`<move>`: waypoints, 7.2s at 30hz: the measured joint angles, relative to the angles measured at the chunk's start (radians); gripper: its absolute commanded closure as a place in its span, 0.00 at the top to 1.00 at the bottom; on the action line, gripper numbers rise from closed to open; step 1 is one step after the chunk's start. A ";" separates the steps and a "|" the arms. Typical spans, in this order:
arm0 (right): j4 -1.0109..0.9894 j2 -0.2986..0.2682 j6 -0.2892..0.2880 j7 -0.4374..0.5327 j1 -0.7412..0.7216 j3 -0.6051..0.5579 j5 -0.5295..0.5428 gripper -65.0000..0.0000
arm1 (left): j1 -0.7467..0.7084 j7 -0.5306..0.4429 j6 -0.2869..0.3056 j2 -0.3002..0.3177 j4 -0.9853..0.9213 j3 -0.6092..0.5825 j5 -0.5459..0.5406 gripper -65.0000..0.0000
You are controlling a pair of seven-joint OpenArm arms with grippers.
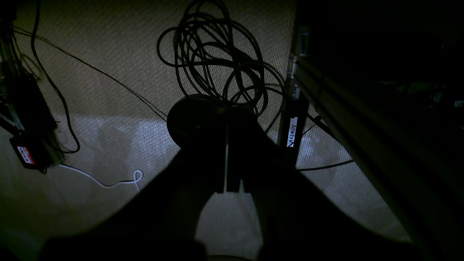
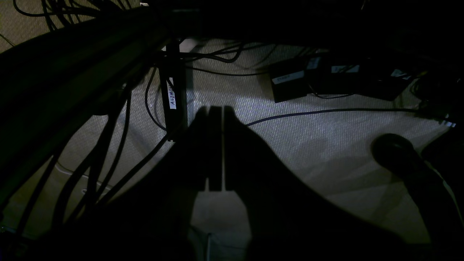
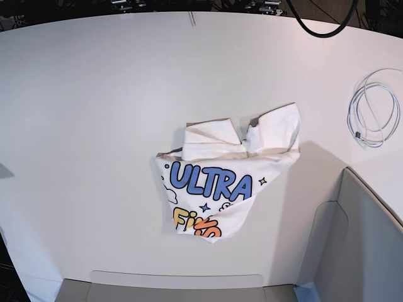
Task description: Layout the t-shirt on the table in an organized manner, then fold the t-shirt properly
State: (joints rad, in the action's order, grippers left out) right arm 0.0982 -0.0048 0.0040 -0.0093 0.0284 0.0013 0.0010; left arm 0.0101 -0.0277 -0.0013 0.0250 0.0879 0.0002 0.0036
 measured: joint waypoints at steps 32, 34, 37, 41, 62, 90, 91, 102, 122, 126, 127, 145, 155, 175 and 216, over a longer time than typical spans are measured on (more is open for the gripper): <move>0.000 0.000 -0.002 0.007 0.027 0.000 0.000 0.00 | -0.032 0.000 -0.002 0.006 0.000 0.000 0.000 0.00; 0.019 0.000 -0.002 0.014 0.042 0.000 0.000 0.00 | -0.050 -0.003 -0.002 0.006 0.035 0.002 -0.005 0.00; 0.102 0.000 -0.002 0.066 0.096 0.000 -0.002 0.00 | -0.149 -0.051 -0.002 0.007 0.195 0.002 -0.004 0.00; 0.193 0.000 -0.003 0.066 0.181 0.000 -0.002 0.00 | -0.254 -0.043 -0.002 0.008 0.321 0.002 -0.004 0.00; 0.825 -0.020 0.002 0.063 0.681 -0.004 -0.001 0.00 | -0.780 -0.020 0.001 0.046 1.014 0.002 -0.003 0.00; 1.907 -0.144 0.006 0.055 1.227 0.233 0.336 0.00 | -1.260 0.027 0.006 0.207 1.935 0.003 -0.003 0.00; 1.931 -0.150 0.017 0.061 1.226 0.253 0.336 0.00 | -1.258 0.027 0.009 0.208 1.936 0.002 -0.003 0.00; 1.944 -0.149 0.008 0.039 1.069 0.265 0.336 0.00 | -1.085 0.027 0.005 0.210 1.937 0.002 -0.003 0.14; 1.942 -0.163 -0.012 -0.279 0.416 -0.033 -0.046 0.14 | -0.655 0.247 0.011 0.175 1.936 0.162 -0.210 0.15; 1.924 -0.131 -0.055 -0.277 0.306 -0.164 -0.173 0.14 | -0.617 0.397 0.055 0.177 1.935 0.278 -0.365 0.15; 1.917 -0.130 -0.093 -0.287 0.281 -0.194 -0.176 0.14 | -0.607 0.417 0.081 0.166 1.934 0.306 -0.390 0.15; 1.509 -0.013 -0.330 -0.616 -0.160 -0.560 -0.228 0.14 | -0.609 0.499 0.103 0.135 1.935 0.428 -0.453 0.15; 1.254 0.108 -0.330 -0.618 -0.248 -0.668 -0.350 0.14 | -0.622 0.499 0.107 0.133 1.935 0.428 -0.454 0.15; 1.015 0.157 -0.136 -0.377 -0.261 -0.841 -0.359 0.12 | -0.643 0.499 0.103 0.136 1.935 0.428 -0.453 0.15; 1.498 0.142 -0.260 -0.694 -0.034 -0.599 -0.349 0.10 | -0.664 0.543 0.108 0.158 1.935 0.413 -0.454 0.15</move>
State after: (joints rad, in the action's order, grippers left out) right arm 1.5963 0.1371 -0.2562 -0.7036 -0.0055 -0.5972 -0.3477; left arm -0.6540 0.5156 0.1070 0.1833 2.0228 0.4133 -0.4503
